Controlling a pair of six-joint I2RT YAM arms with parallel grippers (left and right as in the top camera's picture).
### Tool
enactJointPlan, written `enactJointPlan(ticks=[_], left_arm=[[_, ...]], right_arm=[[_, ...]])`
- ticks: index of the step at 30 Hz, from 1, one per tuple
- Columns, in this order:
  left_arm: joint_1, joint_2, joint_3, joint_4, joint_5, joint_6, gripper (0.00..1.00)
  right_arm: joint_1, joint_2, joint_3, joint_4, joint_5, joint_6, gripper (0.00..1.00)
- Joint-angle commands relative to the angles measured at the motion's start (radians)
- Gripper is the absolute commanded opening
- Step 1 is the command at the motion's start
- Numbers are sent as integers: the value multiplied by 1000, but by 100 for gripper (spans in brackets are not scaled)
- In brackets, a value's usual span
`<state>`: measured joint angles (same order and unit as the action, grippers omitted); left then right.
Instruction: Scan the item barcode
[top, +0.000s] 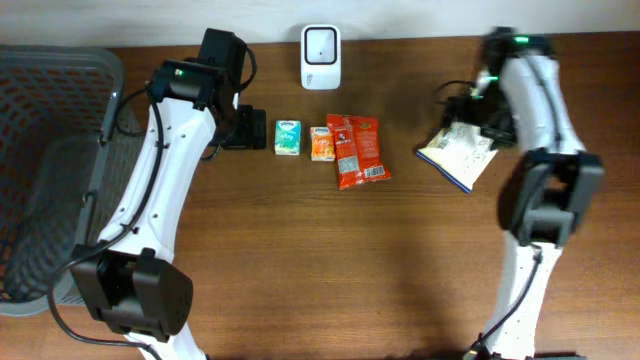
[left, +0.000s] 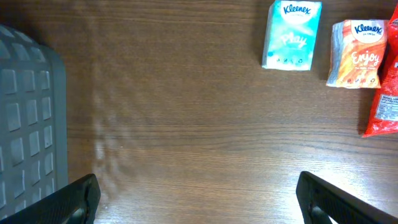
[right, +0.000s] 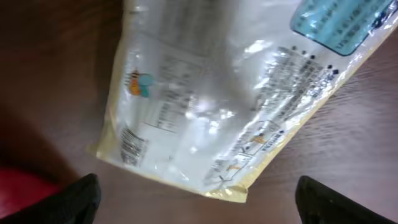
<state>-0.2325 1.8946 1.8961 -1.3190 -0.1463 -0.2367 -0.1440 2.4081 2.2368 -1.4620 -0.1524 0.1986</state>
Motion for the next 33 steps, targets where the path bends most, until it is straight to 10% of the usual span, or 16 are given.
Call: enactJointPlan(ticks=[1,9,11,13,19,25,33], left_arm=[[6,2,0,2,0,-13,99],[6,2,0,2,0,-13,99],[6,2,0,2,0,-13,99],[6,2,0,2,0,-13,99],[6,2,0,2,0,-13,99],[6,2,0,2,0,-13,99],[6,2,0,2,0,-13,99]], right_arm=[[-121,-13,-77,4,-292,-124,99],[-175,-13,-372,342,-394,-121,96],[-174,-13,-397,401,-394,-115,62],[-174,-13,-399,431,-394,-111,4],[-191,-98,-286,362,-357,-89,4],[-55,-362,-222,293,242,-25,4],[277,-205,-251,309,507,62,4]])
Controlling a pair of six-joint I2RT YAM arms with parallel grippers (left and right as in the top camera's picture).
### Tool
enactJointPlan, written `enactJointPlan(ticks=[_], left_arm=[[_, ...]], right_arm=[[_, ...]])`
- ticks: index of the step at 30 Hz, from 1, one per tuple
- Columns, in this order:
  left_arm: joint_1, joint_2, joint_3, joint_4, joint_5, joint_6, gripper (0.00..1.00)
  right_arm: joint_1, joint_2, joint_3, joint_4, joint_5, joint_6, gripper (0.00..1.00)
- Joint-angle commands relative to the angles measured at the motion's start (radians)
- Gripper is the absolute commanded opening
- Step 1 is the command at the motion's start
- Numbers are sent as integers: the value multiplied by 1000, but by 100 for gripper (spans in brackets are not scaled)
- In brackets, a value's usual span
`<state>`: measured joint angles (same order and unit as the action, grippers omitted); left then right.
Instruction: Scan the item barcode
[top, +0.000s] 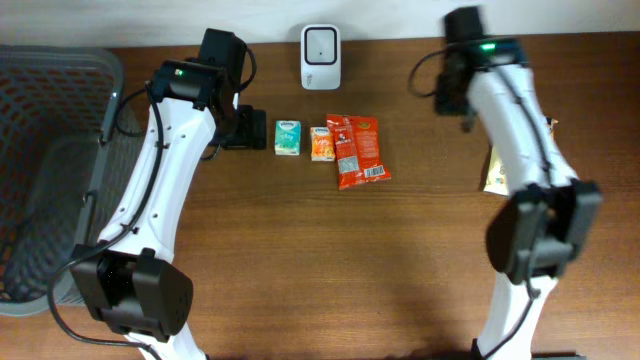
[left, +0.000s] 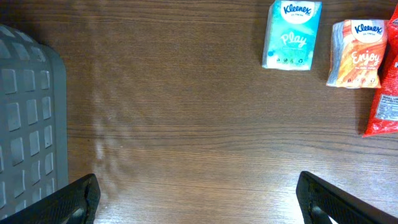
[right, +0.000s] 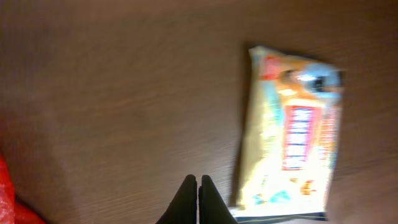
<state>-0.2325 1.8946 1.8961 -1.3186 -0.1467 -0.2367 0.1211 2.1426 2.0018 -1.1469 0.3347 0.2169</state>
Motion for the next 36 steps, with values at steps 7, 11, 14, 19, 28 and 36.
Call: enactJointPlan(ticks=[7,11,14,19,28,36], left_arm=[[6,2,0,1,0,-13,99],[6,2,0,1,0,-13,99],[6,2,0,1,0,-13,99],[6,2,0,1,0,-13,99],[6,2,0,1,0,-13,99],[6,2,0,1,0,-13,99]], right_arm=[[-288,56,-9,-81,-149,76,93],[-449,58,-47,-60,-348,-116,93],[-468,58,-112,50,-369,-133,93],[-468,60,-252,240,-318,-135,91],[-464,56,-432,367,-406,-187,17],[-207,51,-171,348,-612,-178,4]])
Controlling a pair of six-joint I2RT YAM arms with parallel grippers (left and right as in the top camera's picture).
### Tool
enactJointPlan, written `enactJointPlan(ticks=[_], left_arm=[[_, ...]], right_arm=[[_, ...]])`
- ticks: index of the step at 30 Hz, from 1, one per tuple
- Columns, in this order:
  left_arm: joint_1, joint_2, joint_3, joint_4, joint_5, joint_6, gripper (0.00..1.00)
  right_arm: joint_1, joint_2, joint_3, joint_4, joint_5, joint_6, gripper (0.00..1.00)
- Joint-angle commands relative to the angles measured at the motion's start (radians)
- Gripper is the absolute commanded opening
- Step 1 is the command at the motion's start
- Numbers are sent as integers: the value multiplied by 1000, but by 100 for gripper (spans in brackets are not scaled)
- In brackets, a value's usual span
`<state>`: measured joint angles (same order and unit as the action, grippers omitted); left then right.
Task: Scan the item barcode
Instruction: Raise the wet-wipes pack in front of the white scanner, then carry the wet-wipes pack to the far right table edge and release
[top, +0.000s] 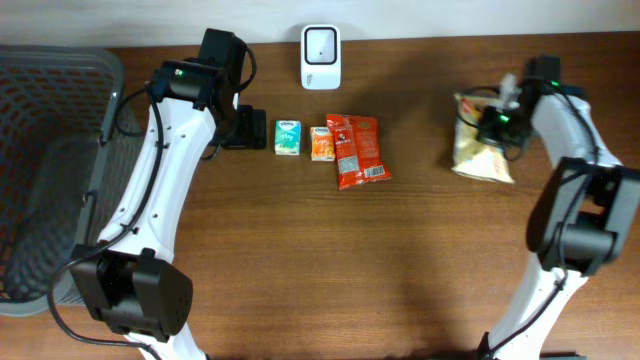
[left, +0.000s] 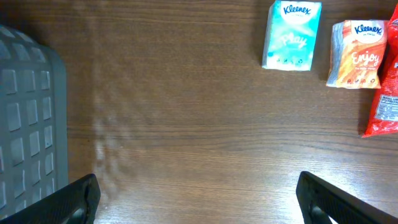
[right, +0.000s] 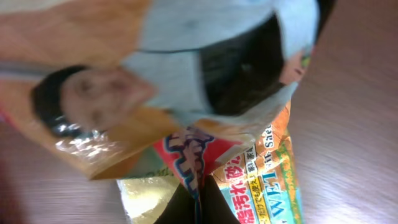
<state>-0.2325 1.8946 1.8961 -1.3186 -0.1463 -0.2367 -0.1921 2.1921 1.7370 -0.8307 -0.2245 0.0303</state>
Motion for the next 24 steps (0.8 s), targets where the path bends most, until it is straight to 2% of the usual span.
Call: enactJointPlan(ticks=[1,6,10,14,17,24], left_arm=[[6,2,0,1,0,-13,99],[6,2,0,1,0,-13,99],[6,2,0,1,0,-13,99],[6,2,0,1,0,-13,99],[6,2,0,1,0,-13,99],[6,2,0,1,0,-13,99]], right_arm=[[156,1,127,70,-52,34,4],[357,3,185,473,18,194,4],[493,32,185,720,314,187,4],[557,110,185,929,394,184,4],[573,163,185,1048,394,185,4],[570,180,185,1119,395,184,4]])
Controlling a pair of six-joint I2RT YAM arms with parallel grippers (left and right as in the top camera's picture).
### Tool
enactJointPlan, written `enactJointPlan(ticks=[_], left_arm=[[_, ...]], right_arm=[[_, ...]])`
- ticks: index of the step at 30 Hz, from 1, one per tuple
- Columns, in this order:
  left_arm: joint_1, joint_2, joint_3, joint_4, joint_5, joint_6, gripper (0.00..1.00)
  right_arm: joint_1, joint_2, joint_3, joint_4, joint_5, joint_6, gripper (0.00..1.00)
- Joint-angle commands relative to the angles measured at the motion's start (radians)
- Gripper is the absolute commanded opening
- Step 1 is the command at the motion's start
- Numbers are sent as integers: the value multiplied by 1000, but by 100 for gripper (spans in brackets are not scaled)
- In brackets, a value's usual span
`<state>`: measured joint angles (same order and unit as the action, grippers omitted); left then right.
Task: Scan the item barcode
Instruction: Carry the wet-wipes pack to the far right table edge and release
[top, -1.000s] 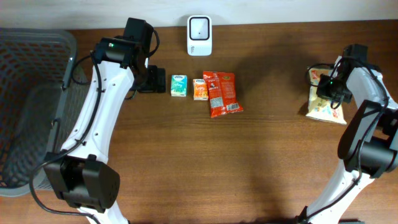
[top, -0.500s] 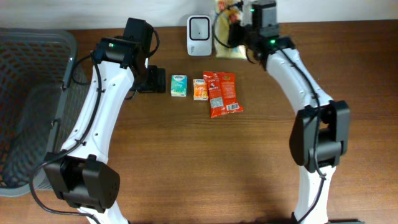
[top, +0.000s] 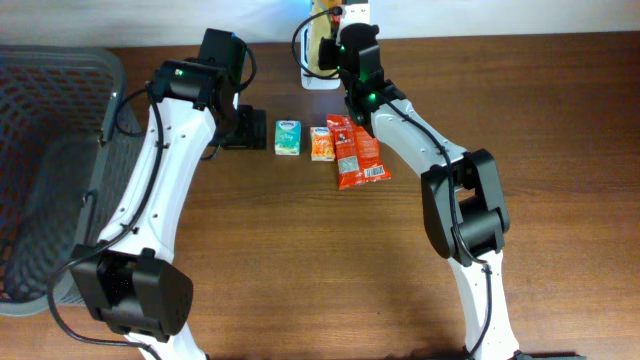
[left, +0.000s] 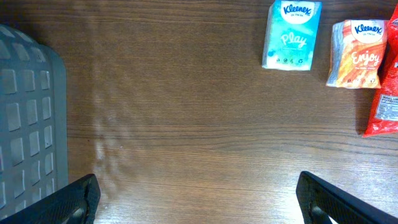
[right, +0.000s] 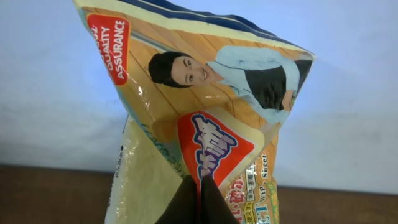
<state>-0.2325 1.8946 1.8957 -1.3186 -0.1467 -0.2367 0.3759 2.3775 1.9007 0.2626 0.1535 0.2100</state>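
Observation:
The item is a yellow-orange wet-wipes packet (right: 205, 118) printed with a person's picture. My right gripper (right: 199, 198) is shut on its lower part and holds it upright. In the overhead view the packet (top: 320, 20) is at the table's far edge, right over the white scanner (top: 313, 74), with the right gripper (top: 338, 38) beside it. Most of the scanner's top is hidden behind the packet. No barcode shows on the packet's visible face. My left gripper (left: 199, 205) hangs open over bare wood, left of the tissue packs, holding nothing.
A teal Kleenex pack (left: 291, 34), an orange Kleenex pack (left: 359, 53) and a red snack bag (top: 357, 150) lie in a row in front of the scanner. A grey mesh basket (top: 45, 170) fills the table's left end.
My right gripper, shut on the packet, has gone from the right side of the table to the far middle. The packet now stands upright at the scanner. The left arm has not moved.
First my right gripper was open over the packet, which lay back-up at the right. Then it was shut and empty, with the packet face-up farther right. Then it was shut on the packet there. Now it holds the packet at the scanner.

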Motion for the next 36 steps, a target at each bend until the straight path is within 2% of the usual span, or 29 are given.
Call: enactJointPlan(ticks=[1,3,6,10,14,15,20,25,30,31,32,33,36], left_arm=[[6,2,0,1,0,-13,99],[6,2,0,1,0,-13,99],[6,2,0,1,0,-13,99],[6,2,0,1,0,-13,99],[6,2,0,1,0,-13,99],[6,2,0,1,0,-13,99],[6,2,0,1,0,-13,99],[6,2,0,1,0,-13,99],[6,2,0,1,0,-13,99],[6,2,0,1,0,-13,99],[6,2,0,1,0,-13,99],[6,2,0,1,0,-13,99],[6,2,0,1,0,-13,99]], right_arm=[[2,-6,23,34,17,5,4],[2,-6,30,30,19,-44,4],[-24,-42,30,-31,145,-71,4],[-164,-184,30,-262,158,-71,4],[-388,-298,30,-544,154,-43,4],[-483,-307,30,-658,154,-44,4],[-768,-281,28,-955,154,-45,4],[-1001,-235,24,-1060,122,-44,4],[-1114,-198,20,-1071,105,-44,4],[-1130,-192,20,-1076,103,-44,29],[-1136,-188,20,-1080,101,-44,70],[-1136,-185,20,-1086,101,-44,98],[-1130,-177,20,-1105,-23,-45,99]])
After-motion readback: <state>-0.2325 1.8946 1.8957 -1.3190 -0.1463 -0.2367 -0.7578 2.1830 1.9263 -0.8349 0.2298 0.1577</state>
